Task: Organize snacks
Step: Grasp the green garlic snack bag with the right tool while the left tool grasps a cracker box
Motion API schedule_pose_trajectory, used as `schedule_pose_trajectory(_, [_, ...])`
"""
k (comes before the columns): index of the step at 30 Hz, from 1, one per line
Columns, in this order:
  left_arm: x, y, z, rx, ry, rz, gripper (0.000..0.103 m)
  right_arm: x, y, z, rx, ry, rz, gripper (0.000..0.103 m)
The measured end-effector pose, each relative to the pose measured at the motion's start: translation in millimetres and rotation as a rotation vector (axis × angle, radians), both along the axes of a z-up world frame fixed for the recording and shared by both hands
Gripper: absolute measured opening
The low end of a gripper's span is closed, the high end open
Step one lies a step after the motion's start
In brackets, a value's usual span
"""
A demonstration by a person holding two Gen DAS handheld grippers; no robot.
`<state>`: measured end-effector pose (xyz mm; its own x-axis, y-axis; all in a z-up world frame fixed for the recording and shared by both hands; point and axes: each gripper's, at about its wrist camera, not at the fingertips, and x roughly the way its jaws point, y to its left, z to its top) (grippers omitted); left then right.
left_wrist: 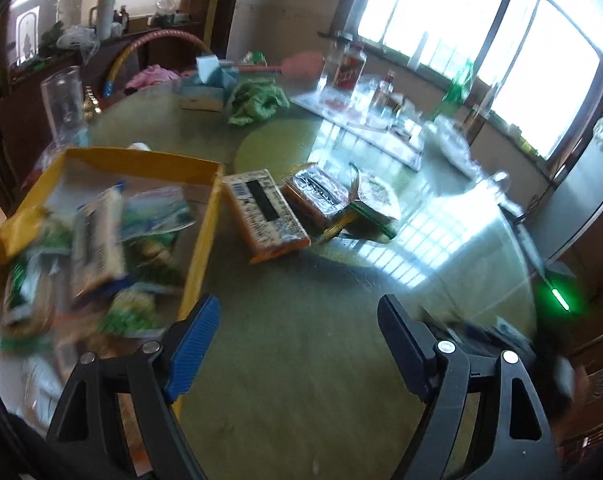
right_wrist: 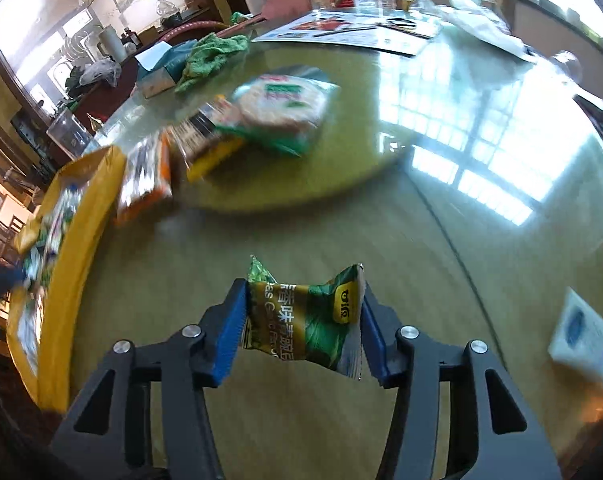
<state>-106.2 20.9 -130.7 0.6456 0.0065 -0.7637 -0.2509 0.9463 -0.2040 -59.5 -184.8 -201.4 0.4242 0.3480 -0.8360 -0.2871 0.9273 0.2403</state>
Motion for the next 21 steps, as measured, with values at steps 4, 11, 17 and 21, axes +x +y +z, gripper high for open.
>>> schedule_pose_trajectory(4, [52.7, 1.1, -15.4, 0.044, 0.097, 0.063, 0.081, -23.3, -26.2, -1.8, -0.026, -0.041, -0.048, 0.054])
schedule_pose_trajectory(11, [119.7, 11.0, -43.4, 0.121, 0.223, 0.138, 0.081, -36.7, -36.1, -3.1, 0.006, -0.073, -0.048, 0.054])
schedule_pose_trajectory(17, [128.3, 11.0, -56.3, 0.183, 0.255, 0.176, 0.074, -37.2, -39.6, -3.5, 0.048, -0.072, -0.032, 0.054])
schedule_pose_trajectory(21, [118.1, 9.7, -57.1, 0.231, 0.253, 0.15, 0.061, -38.4, -38.7, -3.7, 0.049, -0.077, -0.035, 0.054])
